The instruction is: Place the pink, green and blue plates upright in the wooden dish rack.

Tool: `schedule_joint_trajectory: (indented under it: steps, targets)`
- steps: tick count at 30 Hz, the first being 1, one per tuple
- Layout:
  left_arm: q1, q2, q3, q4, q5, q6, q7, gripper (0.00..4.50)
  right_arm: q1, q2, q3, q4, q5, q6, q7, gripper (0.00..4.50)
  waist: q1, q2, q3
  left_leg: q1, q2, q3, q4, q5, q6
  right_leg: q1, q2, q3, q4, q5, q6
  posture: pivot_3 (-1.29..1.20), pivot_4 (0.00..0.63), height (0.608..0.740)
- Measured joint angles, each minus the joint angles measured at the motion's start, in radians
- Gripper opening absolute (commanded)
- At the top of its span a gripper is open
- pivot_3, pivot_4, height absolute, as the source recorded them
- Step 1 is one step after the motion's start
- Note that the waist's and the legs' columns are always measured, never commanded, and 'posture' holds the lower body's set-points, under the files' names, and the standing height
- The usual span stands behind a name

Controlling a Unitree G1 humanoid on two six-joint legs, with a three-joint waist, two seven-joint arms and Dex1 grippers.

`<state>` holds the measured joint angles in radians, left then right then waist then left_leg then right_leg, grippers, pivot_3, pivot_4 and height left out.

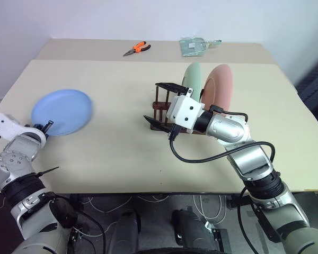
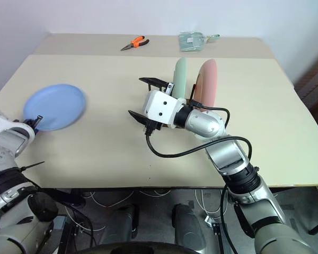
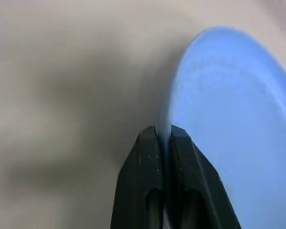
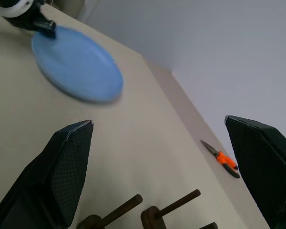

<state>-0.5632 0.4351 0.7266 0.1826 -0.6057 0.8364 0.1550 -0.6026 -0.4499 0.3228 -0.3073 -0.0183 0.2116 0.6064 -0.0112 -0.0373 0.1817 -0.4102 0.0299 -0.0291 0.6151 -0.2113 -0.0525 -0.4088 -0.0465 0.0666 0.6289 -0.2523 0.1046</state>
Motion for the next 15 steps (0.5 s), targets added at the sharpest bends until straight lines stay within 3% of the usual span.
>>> schedule_joint_trajectory:
  steps: [7, 15]
  targets:
    - [-0.142, 0.025, -0.283, -0.227, 0.016, -0.016, -0.150, 0.02, -0.045, 0.000, 0.052, 0.026, -0.123, -0.093, 0.006, 4.50, -0.010, -0.002, 0.001, 0.000, 0.000, 0.000, -0.001, 0.000, -0.001, -0.001, 0.000, 0.000, 0.000, 0.000, 0.000, 0.00, 0.150, 0.732]
    - [-0.269, 0.024, -0.391, -0.309, 0.006, 0.096, -0.160, 0.02, -0.215, 0.099, 0.150, 0.330, -0.336, -0.202, -0.053, 4.50, -0.034, -0.002, 0.001, 0.001, 0.000, 0.000, -0.001, 0.001, -0.001, -0.001, 0.001, 0.000, 0.002, 0.000, 0.001, 0.00, 0.150, 0.732]
